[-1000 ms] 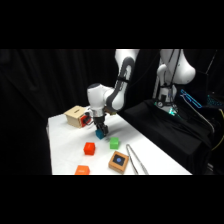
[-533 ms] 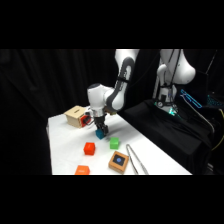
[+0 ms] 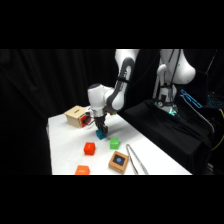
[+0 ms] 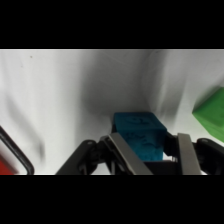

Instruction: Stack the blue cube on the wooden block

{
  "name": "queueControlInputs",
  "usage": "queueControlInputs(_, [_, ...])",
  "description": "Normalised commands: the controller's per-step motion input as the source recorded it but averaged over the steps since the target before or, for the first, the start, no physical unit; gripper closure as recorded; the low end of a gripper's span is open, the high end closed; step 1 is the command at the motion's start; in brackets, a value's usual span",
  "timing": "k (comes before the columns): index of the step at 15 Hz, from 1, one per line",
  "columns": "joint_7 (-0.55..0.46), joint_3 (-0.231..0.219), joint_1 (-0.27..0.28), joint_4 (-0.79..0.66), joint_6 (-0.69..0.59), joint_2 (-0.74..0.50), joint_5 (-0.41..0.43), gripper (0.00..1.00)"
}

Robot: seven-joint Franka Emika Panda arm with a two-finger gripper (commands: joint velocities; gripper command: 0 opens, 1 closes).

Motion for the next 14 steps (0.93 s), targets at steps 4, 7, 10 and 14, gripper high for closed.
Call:
queueControlInputs(4, [0.28,-0.195,0.214,-0.21,-0.05,-0.37,-0.219,0.72])
queueControlInputs(7, [0.34,-0.204,0.277,-0.22,-0.22,-0.50,-0.248,0.72])
queueControlInputs(10, [0.35,-0.141,0.252,-0.17,-0.33,-0.48,-0.228,0.72])
queueControlInputs(14, [0.33,-0.038,0.193,-0.14,-0.34,-0.41,-0.169,0.72])
